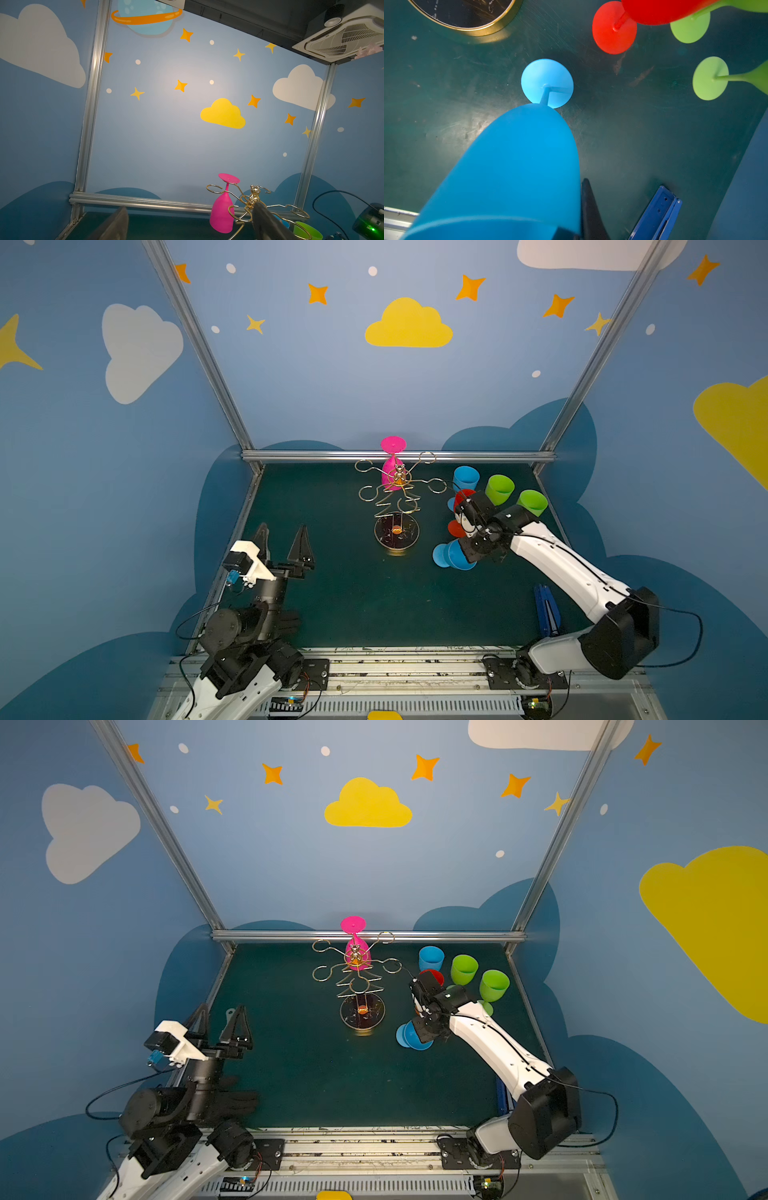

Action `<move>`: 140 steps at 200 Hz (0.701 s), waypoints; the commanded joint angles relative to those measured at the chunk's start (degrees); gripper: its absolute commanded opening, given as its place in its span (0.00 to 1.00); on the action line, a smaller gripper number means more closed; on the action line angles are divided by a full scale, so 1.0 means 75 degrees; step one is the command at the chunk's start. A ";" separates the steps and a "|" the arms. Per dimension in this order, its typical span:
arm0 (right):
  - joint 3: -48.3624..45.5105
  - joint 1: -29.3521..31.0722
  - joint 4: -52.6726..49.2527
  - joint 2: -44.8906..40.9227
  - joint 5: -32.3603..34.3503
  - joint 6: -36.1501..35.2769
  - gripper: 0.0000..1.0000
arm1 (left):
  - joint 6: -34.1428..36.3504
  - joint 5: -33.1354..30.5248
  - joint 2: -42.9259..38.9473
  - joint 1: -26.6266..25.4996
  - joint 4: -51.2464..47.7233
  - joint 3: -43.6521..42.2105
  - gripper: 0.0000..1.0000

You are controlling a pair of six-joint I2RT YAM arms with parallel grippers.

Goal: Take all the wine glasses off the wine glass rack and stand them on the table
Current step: 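Lower the blue glass upright beside the red glass with the right gripper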

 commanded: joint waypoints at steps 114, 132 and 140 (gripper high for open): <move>0.2028 -0.0174 -0.1020 0.1643 -0.0818 0.0490 0.25 | 0.0035 -0.0238 -0.0054 0.0067 0.0053 0.0178 0.92; 0.2008 -0.0184 -0.0834 0.1458 -0.0881 0.0502 0.30 | 0.0102 -0.0274 -0.0007 0.0066 0.0160 0.0207 0.92; 0.1965 -0.0181 -0.0731 0.1347 -0.0904 0.0523 0.31 | 0.0131 -0.0274 0.0027 0.0067 0.0199 0.0243 0.92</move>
